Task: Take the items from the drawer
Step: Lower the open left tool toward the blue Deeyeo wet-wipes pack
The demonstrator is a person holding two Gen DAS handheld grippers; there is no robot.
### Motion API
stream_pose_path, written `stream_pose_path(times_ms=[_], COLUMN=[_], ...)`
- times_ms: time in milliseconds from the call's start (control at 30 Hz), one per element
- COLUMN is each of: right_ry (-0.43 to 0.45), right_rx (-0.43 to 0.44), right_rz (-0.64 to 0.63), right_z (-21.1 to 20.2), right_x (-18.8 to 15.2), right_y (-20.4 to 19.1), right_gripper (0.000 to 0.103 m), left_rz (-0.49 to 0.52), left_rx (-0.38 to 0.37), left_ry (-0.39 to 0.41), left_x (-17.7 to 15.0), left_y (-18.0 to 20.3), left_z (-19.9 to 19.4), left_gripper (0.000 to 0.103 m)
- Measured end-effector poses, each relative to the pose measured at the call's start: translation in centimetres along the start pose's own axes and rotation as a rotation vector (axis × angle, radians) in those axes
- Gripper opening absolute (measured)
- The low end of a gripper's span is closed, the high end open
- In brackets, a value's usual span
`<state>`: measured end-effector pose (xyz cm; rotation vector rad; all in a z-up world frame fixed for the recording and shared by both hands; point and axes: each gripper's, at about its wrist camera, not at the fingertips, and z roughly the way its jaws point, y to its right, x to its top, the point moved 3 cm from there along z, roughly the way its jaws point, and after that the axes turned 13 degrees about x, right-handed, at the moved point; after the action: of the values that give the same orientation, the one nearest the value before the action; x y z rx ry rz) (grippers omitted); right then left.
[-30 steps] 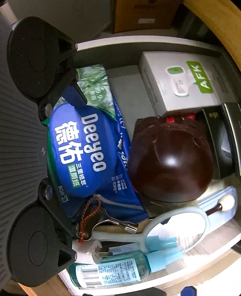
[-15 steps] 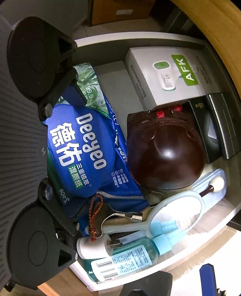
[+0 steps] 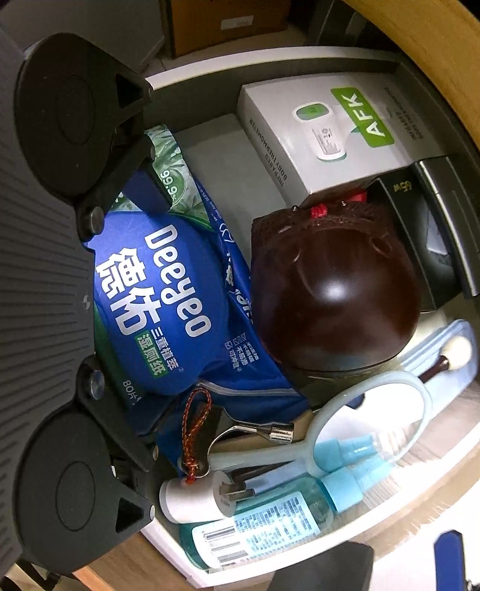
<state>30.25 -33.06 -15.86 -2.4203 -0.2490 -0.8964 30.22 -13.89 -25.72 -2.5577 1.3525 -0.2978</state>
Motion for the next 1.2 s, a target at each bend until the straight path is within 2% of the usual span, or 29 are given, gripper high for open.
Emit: stream_pose_path(times_ms=[133,300,333,367,400,467,533,600,667,800,900,933,1100,1200], right_ry=[-0.005,0.0,-0.001,-0.003,-0.008,-0.017,-0.022,-0.025,-0.028,-0.036,-0.044,-0.046,-0.068,-0.079], right_rx=[-0.001,0.002,0.001,0.0,-0.003,-0.006,-0.004,-0.002,0.0,0.002,0.009,0.013,0.036,0.046], right_rz=[0.014,0.008,0.01,0.012,0.016,0.017,0.013,0.006,0.001,0.0,-0.006,-0.011,-0.03,-0.034], right_z=[0.1,0.1,0.1,0.2,0.2,0.3,0.5,0.6,0.6,0.8,0.9,1.0,1.6,1.9], right_x=[0.1,0.2,0.2,0.1,0.0,-0.1,-0.2,-0.3,-0.4,-0.6,-0.7,-0.7,-0.9,-1.0], right_y=[0.2,0.0,0.1,0.2,0.3,0.4,0.3,0.2,0.0,0.0,-0.2,-0.3,-0.9,-1.2], right_gripper=[0.102,0.102,0.102,0.102,0.102,0.102,0.102,0.102,0.102,0.102,0.102,0.102,0.102,0.102], left_rz=[-0.001,-0.02,-0.023,-0.022,-0.009,0.008,0.018,0.006,-0.012,-0.068,-0.101,-0.105,-0.095,-0.088], left_rx=[0.052,0.049,0.048,0.038,0.03,0.022,0.02,0.013,0.008,0.002,-0.004,0.0,0.039,0.058], left_ry=[-0.019,0.009,0.018,0.044,0.059,0.081,0.094,0.092,0.086,0.076,0.084,0.088,0.126,0.15], left_x=[0.2,-0.3,-0.5,-0.5,-0.5,-0.7,-0.9,-0.7,1.3,1.4,2.3,3.1,2.7,2.7], left_y=[0.5,0.0,-0.1,-0.1,0.1,0.6,0.9,0.6,3.9,2.7,1.9,2.2,2.5,2.1], left_z=[0.0,-0.7,-0.9,-1.5,-2.3,-3.6,-4.6,-4.7,-4.0,-4.7,-3.8,-3.3,-5.2,-5.0], left_gripper=[0.103,0.103,0.1,0.089,0.083,0.059,0.055,0.055,0.055,0.055,0.055,0.055,0.055,0.055])
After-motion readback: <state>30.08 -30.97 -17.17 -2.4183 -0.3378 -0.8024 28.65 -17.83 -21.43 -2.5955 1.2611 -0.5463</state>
